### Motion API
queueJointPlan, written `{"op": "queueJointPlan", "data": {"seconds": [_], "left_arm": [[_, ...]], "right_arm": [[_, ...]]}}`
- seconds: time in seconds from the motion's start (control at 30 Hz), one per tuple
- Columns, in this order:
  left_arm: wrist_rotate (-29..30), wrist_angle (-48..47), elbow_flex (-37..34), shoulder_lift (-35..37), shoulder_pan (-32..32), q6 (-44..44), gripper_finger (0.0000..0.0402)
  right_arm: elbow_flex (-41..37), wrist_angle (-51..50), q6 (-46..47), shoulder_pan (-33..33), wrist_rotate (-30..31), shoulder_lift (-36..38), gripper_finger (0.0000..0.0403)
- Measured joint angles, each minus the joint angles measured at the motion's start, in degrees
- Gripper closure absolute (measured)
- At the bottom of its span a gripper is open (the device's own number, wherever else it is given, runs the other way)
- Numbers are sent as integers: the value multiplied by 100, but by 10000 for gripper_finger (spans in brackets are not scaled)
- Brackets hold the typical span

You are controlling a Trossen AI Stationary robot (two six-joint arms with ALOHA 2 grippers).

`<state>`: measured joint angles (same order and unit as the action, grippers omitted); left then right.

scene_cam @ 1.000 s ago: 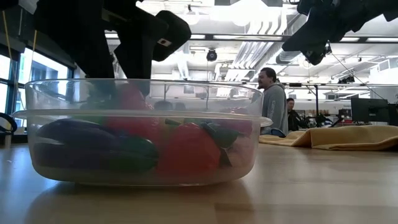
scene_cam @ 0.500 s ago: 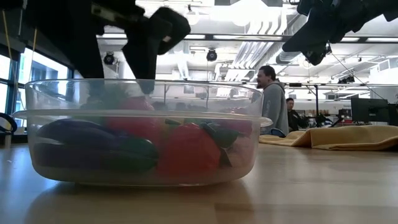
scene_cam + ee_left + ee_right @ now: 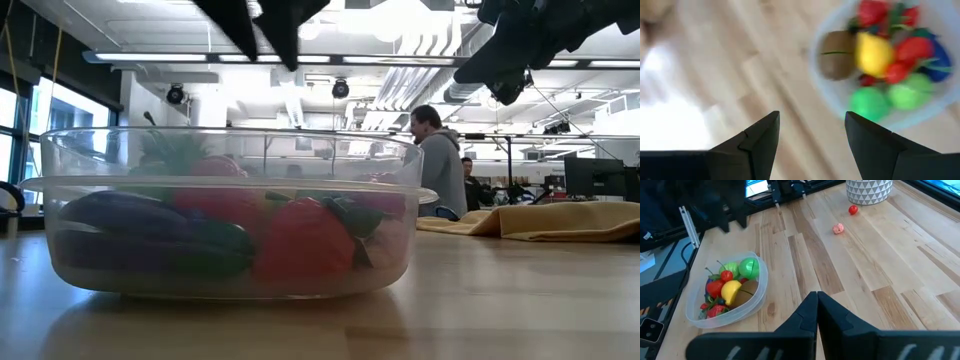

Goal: Pick and placing Produce into tupperware
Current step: Put the pink peach into the transparent bin

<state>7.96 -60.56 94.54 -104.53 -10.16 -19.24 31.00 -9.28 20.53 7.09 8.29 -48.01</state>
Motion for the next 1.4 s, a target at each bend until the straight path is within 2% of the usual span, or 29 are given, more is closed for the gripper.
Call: {"op": "queueJointPlan", "data": {"seconds": [0.33, 0.6, 0.7, 0.9, 1.1, 1.4], "left_arm": [[108, -912, -27, 494, 1180, -151, 185], [171, -890, -110, 612, 1704, -320, 185], [-45, -555, -530, 758, 1915, -347, 185], [-627, 523, -1919, 1383, 2292, -298, 186], [-845, 1504, -3127, 2057, 2713, -352, 186], [-1002, 2396, -4052, 2243, 3233, -594, 186]], "right_arm": [[0, -89, 0, 0, -22, 0, 402], [0, -98, 0, 1, -20, 0, 402], [0, -106, 0, 0, -17, 0, 402], [0, -152, 0, 0, -15, 0, 402], [0, -170, 0, 1, 4, 0, 402], [0, -180, 0, 1, 4, 0, 402]]}}
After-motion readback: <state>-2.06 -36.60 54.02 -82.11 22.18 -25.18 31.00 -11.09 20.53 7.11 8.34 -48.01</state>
